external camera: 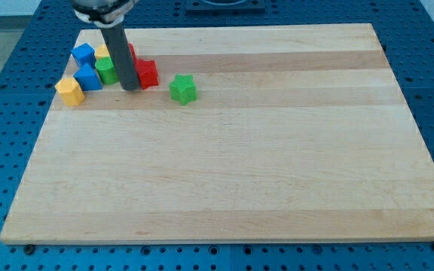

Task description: Nudge yellow hexagon a bit right

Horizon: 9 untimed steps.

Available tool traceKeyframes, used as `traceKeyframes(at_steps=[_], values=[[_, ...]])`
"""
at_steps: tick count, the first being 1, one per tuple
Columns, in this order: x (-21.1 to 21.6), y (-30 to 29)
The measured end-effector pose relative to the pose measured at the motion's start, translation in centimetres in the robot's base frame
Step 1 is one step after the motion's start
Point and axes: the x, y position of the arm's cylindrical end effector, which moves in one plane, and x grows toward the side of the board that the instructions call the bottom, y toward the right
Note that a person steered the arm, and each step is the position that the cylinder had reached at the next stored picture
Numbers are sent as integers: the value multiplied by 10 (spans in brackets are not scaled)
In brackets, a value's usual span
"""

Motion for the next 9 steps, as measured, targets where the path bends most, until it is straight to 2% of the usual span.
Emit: traceKeyframes(at_steps=[1, 4, 5, 7, 8, 9], values=[[-24, 1], [-15, 125], [-14, 139], [0, 53], [47, 18], [54, -23]])
